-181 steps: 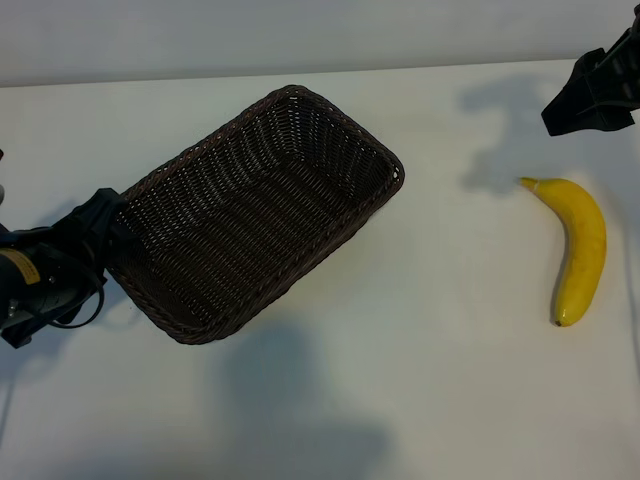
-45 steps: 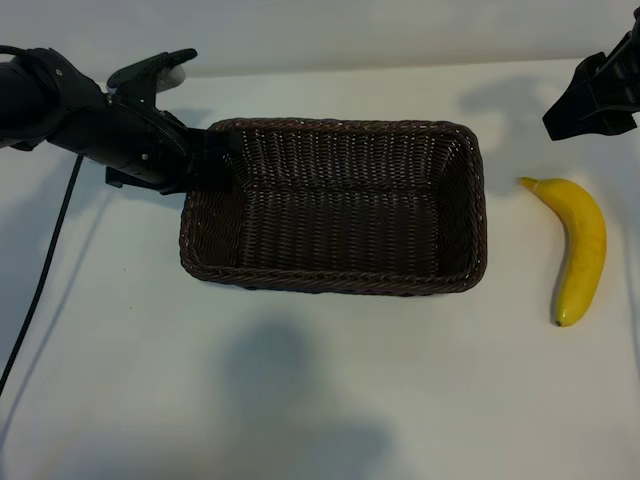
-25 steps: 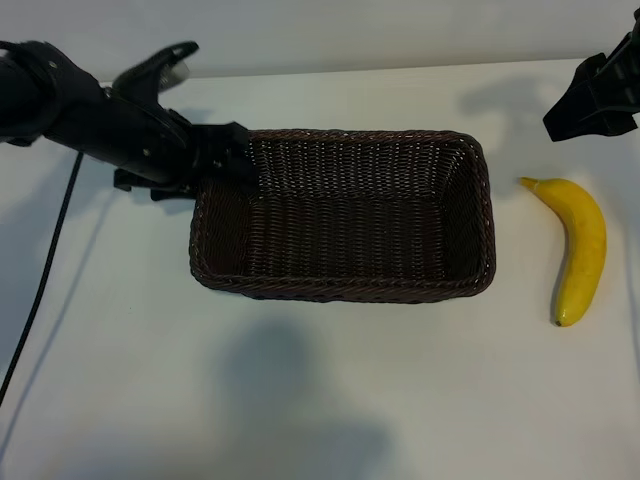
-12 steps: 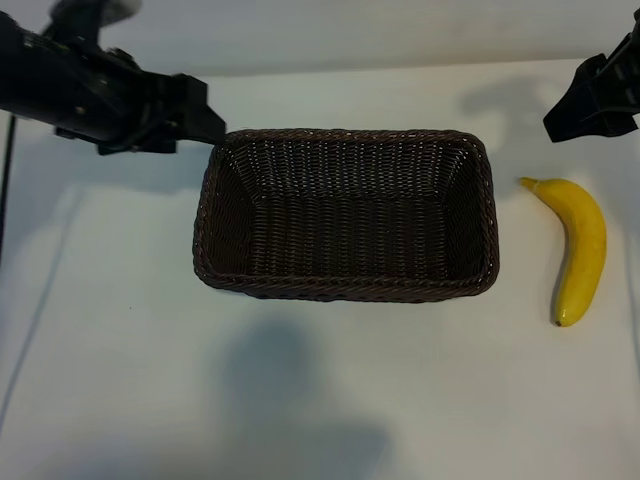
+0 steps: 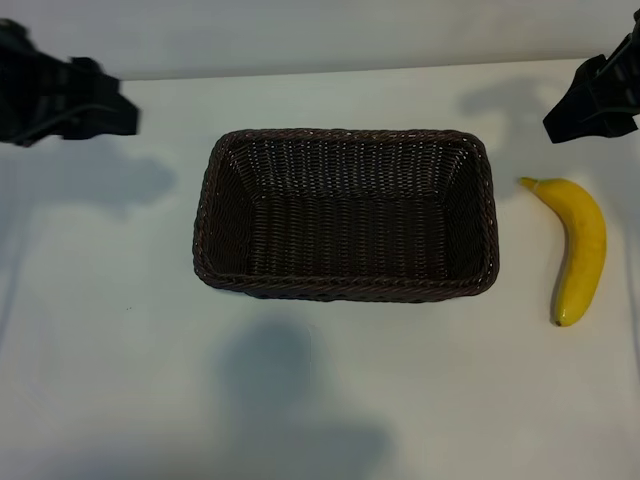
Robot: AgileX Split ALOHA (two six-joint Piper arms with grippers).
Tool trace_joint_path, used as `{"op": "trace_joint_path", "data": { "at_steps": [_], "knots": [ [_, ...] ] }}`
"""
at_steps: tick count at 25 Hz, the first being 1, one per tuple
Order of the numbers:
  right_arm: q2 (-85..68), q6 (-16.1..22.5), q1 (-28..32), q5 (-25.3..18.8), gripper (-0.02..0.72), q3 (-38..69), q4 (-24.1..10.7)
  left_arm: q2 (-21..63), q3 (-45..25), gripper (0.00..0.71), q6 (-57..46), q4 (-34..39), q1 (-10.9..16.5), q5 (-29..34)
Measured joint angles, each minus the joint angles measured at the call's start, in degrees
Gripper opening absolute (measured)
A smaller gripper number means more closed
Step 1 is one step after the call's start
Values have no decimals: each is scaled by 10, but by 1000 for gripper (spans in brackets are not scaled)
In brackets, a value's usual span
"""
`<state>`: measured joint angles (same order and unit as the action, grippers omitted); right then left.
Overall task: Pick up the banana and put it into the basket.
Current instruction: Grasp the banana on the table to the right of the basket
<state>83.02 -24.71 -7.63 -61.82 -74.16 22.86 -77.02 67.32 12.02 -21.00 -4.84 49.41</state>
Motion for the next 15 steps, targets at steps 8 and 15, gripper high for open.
{"op": "trace_joint_path", "data": {
  "at_steps": [8,15],
  "knots": [
    [0,0,0,0,594,0,-3,15,-41,615,128,-133,27,3],
    [0,37,0,-3,594,0,-61,30,-41,614,148,-145,27,18]
  ]
}}
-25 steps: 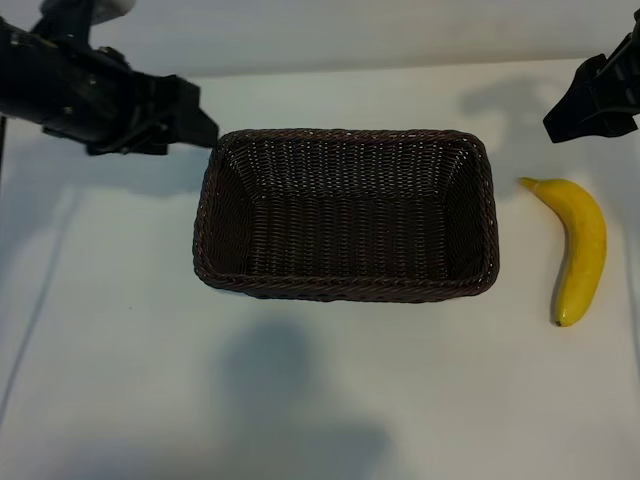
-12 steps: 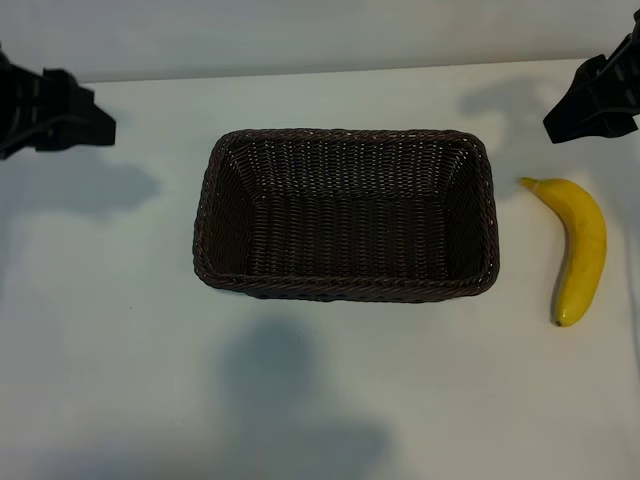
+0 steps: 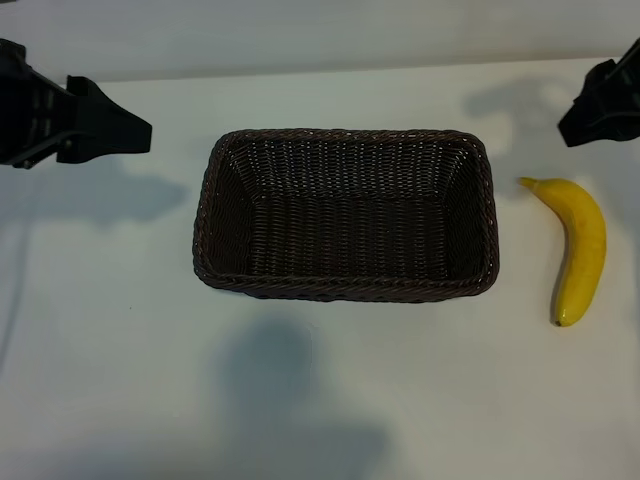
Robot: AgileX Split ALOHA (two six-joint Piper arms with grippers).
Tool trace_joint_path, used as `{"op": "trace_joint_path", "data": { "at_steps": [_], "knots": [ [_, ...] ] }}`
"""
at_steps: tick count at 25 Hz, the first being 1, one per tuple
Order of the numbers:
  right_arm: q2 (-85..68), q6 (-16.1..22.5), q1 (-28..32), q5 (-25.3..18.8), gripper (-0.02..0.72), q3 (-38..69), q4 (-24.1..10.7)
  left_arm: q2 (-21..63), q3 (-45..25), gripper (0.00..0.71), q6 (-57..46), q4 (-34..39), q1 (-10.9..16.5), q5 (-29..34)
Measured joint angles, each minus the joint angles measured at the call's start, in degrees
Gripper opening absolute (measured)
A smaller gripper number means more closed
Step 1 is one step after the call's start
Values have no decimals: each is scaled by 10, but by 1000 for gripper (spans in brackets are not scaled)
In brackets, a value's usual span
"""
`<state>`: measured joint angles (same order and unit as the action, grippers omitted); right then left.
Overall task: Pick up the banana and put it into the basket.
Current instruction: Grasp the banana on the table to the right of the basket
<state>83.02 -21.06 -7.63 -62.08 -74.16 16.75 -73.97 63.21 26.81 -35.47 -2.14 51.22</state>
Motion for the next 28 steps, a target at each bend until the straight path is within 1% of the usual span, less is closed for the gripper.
{"op": "trace_joint_path", "data": {
  "at_steps": [2,5,10,16,26,28],
  "knots": [
    [0,14,0,1,594,0,-21,15,0,614,0,11,0,4],
    [0,30,0,10,595,0,-35,35,0,614,0,27,0,13],
    [0,43,0,37,621,0,-42,42,0,614,-2,40,0,18],
    [7,49,0,44,626,0,-57,42,0,613,-4,52,0,21],
    [64,53,0,60,626,0,-61,42,0,613,-10,58,0,22],
    [77,64,0,64,626,0,-74,42,0,613,-10,58,0,22]
  ]
}}
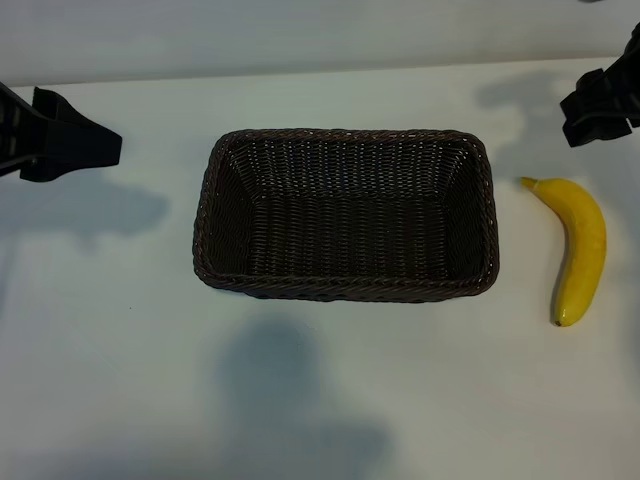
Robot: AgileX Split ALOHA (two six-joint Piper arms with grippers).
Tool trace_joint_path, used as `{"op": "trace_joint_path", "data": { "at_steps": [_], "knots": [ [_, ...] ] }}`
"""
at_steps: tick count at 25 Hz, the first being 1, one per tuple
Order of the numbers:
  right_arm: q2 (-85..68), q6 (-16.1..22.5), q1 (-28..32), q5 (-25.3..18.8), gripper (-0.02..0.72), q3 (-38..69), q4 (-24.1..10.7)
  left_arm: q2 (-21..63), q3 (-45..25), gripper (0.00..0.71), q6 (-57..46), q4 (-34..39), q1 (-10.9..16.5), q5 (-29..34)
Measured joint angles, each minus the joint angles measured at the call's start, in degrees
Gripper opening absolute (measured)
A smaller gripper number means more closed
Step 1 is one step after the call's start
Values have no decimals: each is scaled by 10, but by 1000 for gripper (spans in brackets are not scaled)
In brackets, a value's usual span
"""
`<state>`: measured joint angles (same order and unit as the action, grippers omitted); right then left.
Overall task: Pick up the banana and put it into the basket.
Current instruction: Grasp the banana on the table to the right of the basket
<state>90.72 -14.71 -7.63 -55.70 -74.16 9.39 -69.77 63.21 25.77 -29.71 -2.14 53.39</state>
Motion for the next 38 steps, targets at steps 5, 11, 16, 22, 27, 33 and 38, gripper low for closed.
{"op": "trace_joint_path", "data": {
  "at_steps": [5,11,16,22,27,33,38],
  "knots": [
    [39,37,0,0,626,0,-51,0,0,612,0,0,0,-2],
    [80,47,0,2,626,0,-56,0,0,612,-1,0,0,-2],
    [114,55,0,4,626,0,-60,0,0,612,-1,0,0,-3],
    [137,67,0,17,626,0,-74,0,0,612,-1,0,0,-3],
    [154,82,0,34,626,0,-82,0,0,612,-2,0,0,-3],
    [177,106,0,38,625,0,-90,0,0,611,-2,0,0,-3],
    [178,133,4,43,623,0,-110,0,0,611,-2,0,0,-3]
  ]
}}
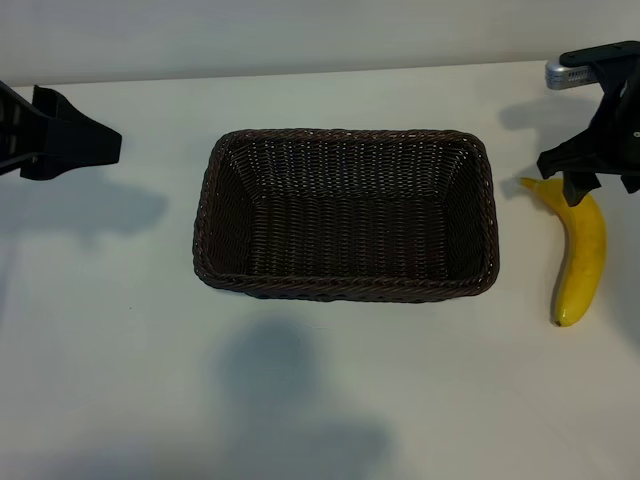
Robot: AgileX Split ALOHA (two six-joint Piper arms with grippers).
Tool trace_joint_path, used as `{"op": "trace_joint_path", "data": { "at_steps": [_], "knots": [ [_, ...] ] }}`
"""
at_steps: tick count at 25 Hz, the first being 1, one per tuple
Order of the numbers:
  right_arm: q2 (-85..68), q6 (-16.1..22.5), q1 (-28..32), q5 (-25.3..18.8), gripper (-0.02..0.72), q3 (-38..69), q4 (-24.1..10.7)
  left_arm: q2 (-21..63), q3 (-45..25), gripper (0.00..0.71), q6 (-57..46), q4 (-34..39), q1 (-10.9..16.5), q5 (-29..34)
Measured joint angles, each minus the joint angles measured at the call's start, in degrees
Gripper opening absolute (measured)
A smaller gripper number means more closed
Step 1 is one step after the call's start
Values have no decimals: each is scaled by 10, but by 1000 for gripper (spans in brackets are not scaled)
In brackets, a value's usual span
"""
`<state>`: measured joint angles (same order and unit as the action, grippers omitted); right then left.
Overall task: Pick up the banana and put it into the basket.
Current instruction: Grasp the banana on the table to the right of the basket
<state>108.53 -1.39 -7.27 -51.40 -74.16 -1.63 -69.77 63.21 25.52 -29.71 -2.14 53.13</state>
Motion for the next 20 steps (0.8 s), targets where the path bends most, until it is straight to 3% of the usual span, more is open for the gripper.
{"op": "trace_joint_path", "data": {
  "at_steps": [20],
  "knots": [
    [3,-30,9,-36,612,0,34,0,0,611,-2,0,0,-2]
  ]
}}
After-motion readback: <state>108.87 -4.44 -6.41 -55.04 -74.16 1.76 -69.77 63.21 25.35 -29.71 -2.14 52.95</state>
